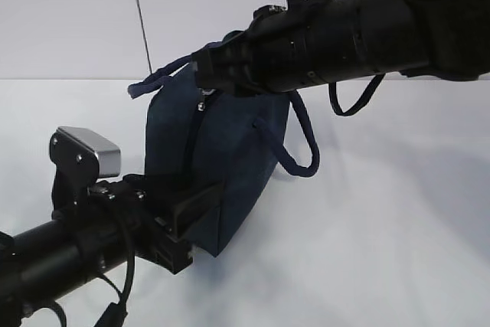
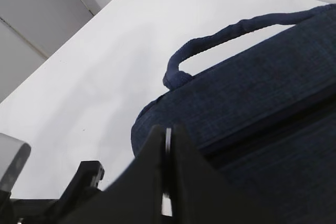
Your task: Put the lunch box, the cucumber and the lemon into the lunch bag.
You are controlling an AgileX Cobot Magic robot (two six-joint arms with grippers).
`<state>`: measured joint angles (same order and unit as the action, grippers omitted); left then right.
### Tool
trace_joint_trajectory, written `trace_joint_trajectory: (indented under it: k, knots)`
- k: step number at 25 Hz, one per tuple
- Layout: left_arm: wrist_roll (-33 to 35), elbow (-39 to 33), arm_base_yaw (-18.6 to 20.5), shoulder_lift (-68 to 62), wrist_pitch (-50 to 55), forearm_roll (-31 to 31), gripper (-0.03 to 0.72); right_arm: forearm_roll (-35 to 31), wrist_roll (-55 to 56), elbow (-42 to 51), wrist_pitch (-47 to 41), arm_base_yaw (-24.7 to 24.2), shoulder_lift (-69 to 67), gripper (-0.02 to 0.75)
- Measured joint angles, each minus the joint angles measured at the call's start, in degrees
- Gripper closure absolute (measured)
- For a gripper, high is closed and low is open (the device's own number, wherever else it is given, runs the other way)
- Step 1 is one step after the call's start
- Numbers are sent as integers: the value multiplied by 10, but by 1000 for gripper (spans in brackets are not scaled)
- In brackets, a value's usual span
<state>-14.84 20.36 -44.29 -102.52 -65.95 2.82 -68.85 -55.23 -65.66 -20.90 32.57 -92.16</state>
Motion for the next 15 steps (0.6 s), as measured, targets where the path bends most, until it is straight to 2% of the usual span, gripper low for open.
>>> trace_joint_trajectory:
  k: [6, 15]
  knots:
    - [5, -44, 0, 53, 0, -50, 380, -1, -7, 0, 1, 0, 0, 751]
    - [57, -48, 0, 62, 0, -99, 379, -2, -14, 0, 2, 0, 0, 751]
